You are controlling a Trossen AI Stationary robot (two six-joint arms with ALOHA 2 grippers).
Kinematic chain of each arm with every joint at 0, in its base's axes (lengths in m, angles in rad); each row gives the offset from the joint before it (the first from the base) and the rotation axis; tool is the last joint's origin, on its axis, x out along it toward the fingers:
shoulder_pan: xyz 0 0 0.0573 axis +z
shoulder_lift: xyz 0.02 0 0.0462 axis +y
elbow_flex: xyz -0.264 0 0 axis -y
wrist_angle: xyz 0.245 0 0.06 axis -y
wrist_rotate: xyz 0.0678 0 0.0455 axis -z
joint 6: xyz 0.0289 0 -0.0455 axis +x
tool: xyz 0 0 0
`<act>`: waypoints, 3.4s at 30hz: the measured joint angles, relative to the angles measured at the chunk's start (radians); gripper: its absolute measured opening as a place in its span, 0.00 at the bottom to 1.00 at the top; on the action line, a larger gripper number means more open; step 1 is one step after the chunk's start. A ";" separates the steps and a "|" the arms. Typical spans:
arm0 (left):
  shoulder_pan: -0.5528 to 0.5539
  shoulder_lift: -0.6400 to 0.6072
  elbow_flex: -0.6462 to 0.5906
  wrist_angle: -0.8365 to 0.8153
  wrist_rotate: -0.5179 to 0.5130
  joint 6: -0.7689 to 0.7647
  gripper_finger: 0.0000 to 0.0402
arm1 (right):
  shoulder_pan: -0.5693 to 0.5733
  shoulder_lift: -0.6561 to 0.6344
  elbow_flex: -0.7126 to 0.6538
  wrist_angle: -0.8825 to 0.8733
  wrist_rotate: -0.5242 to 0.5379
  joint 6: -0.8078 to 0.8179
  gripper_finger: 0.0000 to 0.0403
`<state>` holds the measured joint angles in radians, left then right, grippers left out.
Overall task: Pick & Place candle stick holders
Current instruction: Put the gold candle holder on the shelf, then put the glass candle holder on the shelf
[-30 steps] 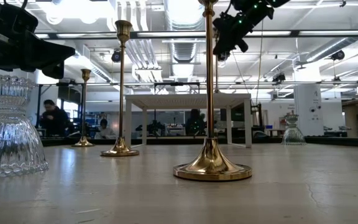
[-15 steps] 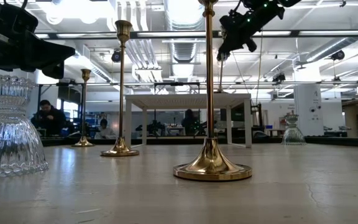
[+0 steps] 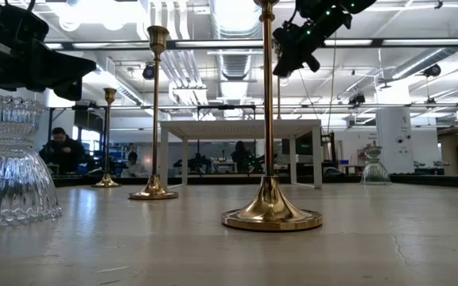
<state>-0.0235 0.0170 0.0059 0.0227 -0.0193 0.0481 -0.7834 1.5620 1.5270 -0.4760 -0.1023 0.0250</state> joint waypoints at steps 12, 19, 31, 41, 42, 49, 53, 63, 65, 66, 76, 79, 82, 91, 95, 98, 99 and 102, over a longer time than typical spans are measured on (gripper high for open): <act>0.000 0.000 0.000 0.000 0.000 0.000 0.03 | 0.000 0.003 0.006 -0.035 -0.002 -0.017 0.03; 0.000 0.000 0.000 0.000 0.000 0.000 0.03 | 0.000 0.003 0.000 -0.034 -0.010 -0.025 0.03; 0.000 0.000 0.000 0.000 0.000 0.000 0.03 | 0.000 0.004 -0.020 -0.007 -0.040 -0.030 0.03; 0.000 0.000 0.000 0.000 0.000 0.000 0.03 | 0.000 0.000 -0.065 0.049 -0.041 -0.045 0.03; 0.000 0.000 0.000 0.000 0.000 0.000 0.03 | 0.000 0.000 -0.065 0.050 -0.041 -0.044 0.03; 0.000 0.000 0.000 0.000 0.000 0.000 0.03 | 0.000 0.000 -0.067 0.049 -0.041 -0.041 0.03; 0.000 0.000 0.000 0.000 0.000 0.000 0.03 | 0.000 0.000 -0.067 0.046 -0.041 -0.041 0.03; 0.000 0.000 0.000 0.000 0.000 0.000 0.03 | 0.000 0.003 -0.070 0.019 -0.067 -0.023 0.10; 0.000 0.000 0.000 0.000 0.000 0.000 0.03 | 0.000 0.009 -0.072 0.019 -0.066 -0.021 0.13; 0.000 0.000 0.000 0.000 0.000 0.000 0.03 | 0.000 0.008 -0.072 0.008 -0.065 -0.021 0.14; 0.000 0.000 0.000 0.000 0.000 0.000 0.03 | 0.000 0.006 -0.072 -0.004 -0.056 -0.025 0.26; 0.000 0.000 0.000 0.000 0.000 0.000 0.03 | 0.000 0.006 -0.072 -0.001 -0.056 -0.028 0.31; 0.000 0.000 0.000 0.000 0.000 0.000 0.03 | 0.000 0.006 -0.072 0.000 -0.055 -0.031 0.36; 0.000 0.000 0.000 0.000 0.000 0.000 0.03 | 0.000 -0.004 -0.065 -0.001 -0.055 -0.030 0.54; 0.000 0.000 0.000 0.000 0.000 0.000 0.03 | -0.001 -0.026 -0.061 -0.024 -0.054 -0.033 0.58; 0.000 0.000 0.000 0.000 0.000 0.000 0.03 | -0.008 -0.054 -0.060 -0.066 -0.048 -0.051 0.60; 0.000 0.000 0.000 0.000 0.000 0.000 0.03 | -0.011 -0.066 -0.060 -0.083 -0.036 -0.056 0.60; 0.000 0.000 0.000 0.000 0.000 0.000 0.03 | -0.018 -0.107 -0.060 -0.149 0.004 -0.076 0.61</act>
<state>-0.0235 0.0168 0.0059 0.0227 -0.0196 0.0479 -0.8009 1.4548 1.4666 -0.6245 -0.0984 -0.0512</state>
